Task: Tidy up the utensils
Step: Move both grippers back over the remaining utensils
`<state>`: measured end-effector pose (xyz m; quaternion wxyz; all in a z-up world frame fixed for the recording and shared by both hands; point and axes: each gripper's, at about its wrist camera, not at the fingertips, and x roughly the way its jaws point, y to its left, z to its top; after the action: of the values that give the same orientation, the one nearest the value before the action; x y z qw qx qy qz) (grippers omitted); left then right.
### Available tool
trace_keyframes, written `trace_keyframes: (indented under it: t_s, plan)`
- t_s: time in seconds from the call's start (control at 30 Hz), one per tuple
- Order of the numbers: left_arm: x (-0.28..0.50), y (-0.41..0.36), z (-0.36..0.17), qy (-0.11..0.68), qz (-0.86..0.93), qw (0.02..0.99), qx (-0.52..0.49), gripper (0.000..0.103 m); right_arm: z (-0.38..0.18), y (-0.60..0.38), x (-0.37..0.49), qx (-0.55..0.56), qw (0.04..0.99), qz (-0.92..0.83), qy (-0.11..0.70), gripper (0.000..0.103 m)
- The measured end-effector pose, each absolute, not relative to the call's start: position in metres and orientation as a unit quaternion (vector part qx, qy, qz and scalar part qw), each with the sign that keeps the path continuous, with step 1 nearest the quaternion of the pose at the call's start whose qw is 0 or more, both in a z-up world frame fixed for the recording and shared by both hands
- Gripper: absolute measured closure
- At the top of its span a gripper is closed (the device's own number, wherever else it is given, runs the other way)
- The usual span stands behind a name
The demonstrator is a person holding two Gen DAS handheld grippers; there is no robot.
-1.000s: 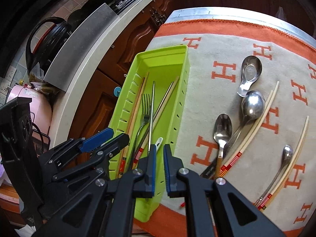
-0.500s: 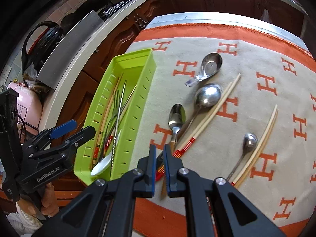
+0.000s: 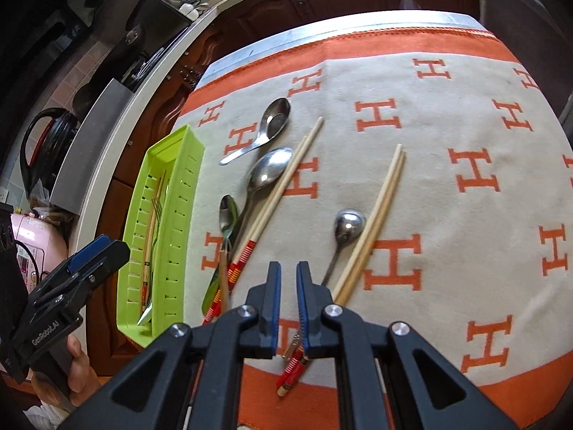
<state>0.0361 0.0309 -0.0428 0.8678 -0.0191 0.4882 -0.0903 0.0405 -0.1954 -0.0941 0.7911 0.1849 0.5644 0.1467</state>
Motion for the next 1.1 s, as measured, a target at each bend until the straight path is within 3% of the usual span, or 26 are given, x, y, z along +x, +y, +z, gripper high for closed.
trace_keyframes:
  t_s: [0.4,1.1]
  plan:
    - [0.051,-0.028,-0.069,0.514,-0.145,0.845,0.02,0.026,-0.122,-0.236,0.035,0.226,0.785,0.095,0.569,0.094]
    - [0.041,-0.021,-0.075,0.505,-0.158,0.848,0.007,0.026,-0.136,-0.201,0.043,0.156,0.794,0.042,0.586,0.093]
